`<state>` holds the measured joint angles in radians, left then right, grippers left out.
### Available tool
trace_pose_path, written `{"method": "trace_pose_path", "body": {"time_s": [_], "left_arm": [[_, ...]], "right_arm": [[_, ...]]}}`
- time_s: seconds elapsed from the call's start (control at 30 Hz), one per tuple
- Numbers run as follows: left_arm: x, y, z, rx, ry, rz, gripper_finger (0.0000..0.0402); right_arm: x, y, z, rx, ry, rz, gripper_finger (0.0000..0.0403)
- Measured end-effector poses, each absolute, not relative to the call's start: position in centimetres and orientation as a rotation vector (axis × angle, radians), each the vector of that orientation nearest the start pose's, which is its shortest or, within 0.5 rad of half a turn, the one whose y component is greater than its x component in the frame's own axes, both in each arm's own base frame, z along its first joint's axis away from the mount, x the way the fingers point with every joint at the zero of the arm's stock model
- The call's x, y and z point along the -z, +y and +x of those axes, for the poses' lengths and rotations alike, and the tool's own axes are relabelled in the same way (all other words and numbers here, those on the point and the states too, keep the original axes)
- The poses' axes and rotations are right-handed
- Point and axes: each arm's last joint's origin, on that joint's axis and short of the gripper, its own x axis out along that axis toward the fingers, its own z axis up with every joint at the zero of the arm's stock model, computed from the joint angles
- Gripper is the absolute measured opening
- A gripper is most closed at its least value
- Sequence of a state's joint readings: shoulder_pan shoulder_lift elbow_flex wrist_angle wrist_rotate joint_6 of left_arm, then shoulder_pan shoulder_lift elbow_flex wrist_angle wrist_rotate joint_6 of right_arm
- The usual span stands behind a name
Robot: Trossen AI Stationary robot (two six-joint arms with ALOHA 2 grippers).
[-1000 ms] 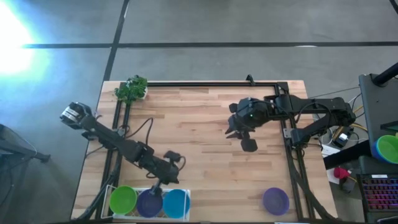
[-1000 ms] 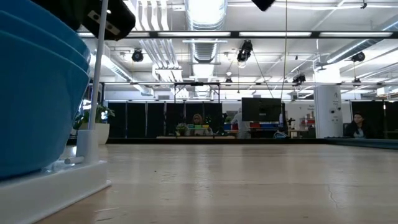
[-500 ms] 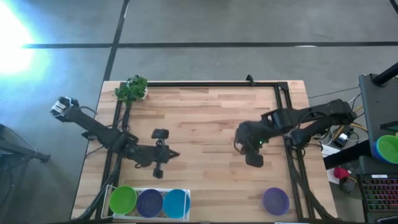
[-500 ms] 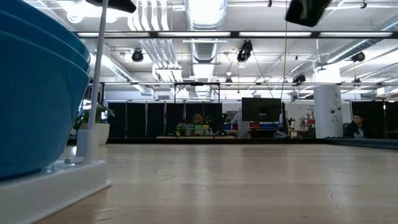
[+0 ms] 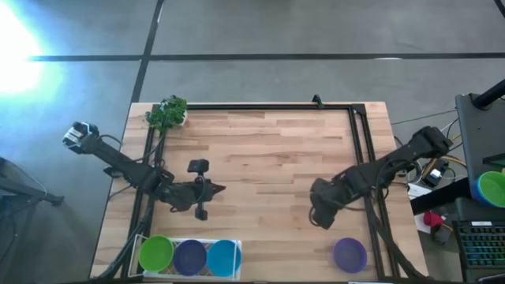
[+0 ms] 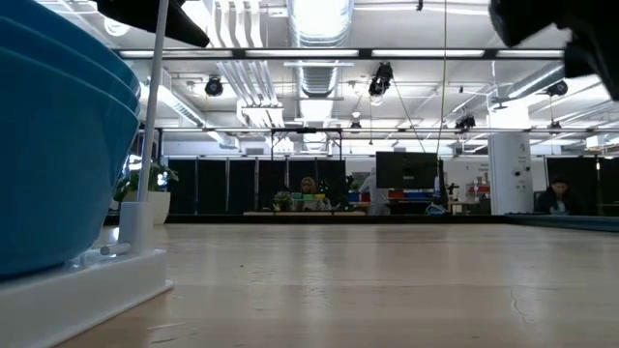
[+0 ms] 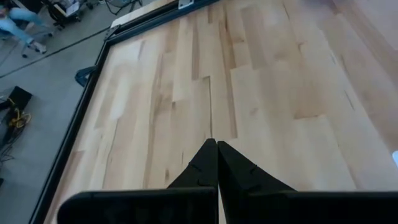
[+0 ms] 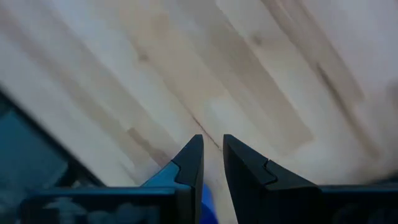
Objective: Pick & Place Mini bowls
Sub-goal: Stack the purple bowl on the purple bowl on the shelf
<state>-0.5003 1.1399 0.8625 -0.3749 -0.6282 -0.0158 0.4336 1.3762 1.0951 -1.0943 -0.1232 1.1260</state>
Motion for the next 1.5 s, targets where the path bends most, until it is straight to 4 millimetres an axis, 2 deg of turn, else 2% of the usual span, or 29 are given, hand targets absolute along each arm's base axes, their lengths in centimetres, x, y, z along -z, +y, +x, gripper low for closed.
{"method": "trace_pose_path", "body": {"time_s": [0.27,0.57,0.7,0.97,1.1,1.27,1.5], "left_arm": [[-27.9,-9.7,21.3,-0.117,0.553,0.378,0.0000],[-27.9,-9.7,21.3,-0.097,0.558,0.450,0.0000],[-28.0,-9.6,21.2,-0.092,0.553,0.466,0.0000],[-28.7,-9.4,20.7,-0.088,0.529,0.471,0.0000],[-29.0,-9.2,20.4,-0.081,0.515,0.484,0.0000],[-29.6,-9.0,20.0,-0.070,0.495,0.512,0.0000],[-30.5,-8.5,19.2,-0.069,0.455,0.488,0.0000]], "right_arm": [[-23.3,12.4,19.2,0.785,1.436,1.017,0.0059],[-23.0,15.3,16.9,1.071,1.350,1.260,0.0059],[-23.1,16.2,16.2,1.101,1.339,1.297,0.0059],[-22.9,17.4,15.9,1.045,1.323,1.305,0.0059],[-21.7,18.4,16.8,1.038,1.313,1.311,0.0059],[-19.7,20.6,18.5,0.948,1.340,1.360,0.0059],[-19.8,22.1,19.5,1.014,1.416,1.310,0.0059]]}}
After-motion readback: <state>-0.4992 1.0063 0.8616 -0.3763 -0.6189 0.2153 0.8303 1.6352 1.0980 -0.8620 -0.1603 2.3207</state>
